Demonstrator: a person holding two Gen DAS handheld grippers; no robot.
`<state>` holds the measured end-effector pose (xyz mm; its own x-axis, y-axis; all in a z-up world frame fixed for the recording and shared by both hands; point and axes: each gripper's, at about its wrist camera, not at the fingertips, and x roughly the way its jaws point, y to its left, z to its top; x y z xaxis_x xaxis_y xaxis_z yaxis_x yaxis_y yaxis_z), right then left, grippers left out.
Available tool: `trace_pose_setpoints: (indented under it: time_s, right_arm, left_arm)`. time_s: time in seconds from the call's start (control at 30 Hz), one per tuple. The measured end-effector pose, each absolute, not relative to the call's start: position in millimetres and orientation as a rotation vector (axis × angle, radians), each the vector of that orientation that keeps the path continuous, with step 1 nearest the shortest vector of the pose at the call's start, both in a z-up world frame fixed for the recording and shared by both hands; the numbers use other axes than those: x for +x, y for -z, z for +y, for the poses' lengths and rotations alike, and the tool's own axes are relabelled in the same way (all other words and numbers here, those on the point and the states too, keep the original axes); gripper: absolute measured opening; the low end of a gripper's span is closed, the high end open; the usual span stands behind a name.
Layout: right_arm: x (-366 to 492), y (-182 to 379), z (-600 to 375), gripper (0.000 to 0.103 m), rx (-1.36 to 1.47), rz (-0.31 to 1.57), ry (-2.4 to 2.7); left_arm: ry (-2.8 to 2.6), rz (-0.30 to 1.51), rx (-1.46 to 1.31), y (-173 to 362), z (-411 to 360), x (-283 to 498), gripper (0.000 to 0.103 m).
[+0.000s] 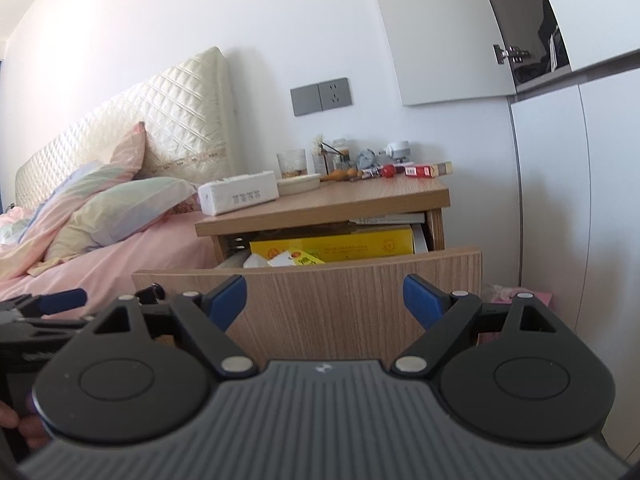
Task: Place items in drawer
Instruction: 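Move the right gripper back toward the drawer front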
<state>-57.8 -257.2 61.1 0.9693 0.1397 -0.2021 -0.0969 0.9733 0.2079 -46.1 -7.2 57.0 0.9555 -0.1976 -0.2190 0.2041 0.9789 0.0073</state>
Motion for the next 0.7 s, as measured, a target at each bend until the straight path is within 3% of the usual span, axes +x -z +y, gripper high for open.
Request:
trace_pose_setpoints:
  time_s: [0.7]
  right_arm:
    - [-52.4,-59.6,-249.0,0.087,0.205,0.19,-0.097]
  left_arm:
    - [0.226,0.184,0.07,-55.8,-13.4,-51.9,0.103]
